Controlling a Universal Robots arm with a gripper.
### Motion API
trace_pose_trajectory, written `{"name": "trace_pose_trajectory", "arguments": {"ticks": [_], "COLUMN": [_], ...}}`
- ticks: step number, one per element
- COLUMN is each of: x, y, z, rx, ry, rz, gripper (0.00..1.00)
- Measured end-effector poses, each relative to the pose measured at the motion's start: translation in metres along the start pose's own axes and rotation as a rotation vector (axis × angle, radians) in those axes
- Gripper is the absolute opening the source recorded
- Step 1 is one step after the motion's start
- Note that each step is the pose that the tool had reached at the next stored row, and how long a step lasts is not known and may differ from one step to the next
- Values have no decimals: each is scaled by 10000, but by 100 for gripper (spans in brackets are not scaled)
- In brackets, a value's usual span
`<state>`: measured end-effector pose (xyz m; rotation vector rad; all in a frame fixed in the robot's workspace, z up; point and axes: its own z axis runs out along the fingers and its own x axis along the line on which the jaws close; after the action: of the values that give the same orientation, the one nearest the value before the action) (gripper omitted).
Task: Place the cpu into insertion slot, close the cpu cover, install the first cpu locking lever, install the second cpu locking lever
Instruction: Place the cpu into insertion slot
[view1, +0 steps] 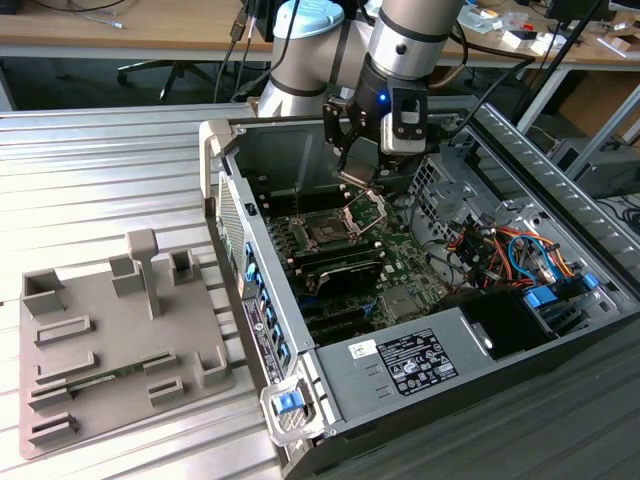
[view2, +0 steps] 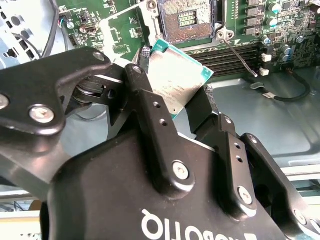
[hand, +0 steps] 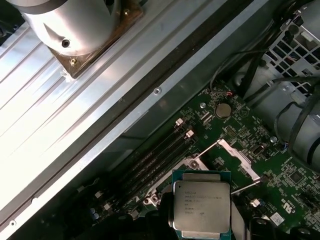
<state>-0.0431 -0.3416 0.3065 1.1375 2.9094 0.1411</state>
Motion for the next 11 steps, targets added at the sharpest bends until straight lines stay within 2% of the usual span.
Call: {"name": "trace_pose_trajectory", "arguments": {"ticks": [11], "x": [0], "y": [0], "z": [1], "rx": [-8], "ry": [-38], "rz": [426], "gripper": [55]}}
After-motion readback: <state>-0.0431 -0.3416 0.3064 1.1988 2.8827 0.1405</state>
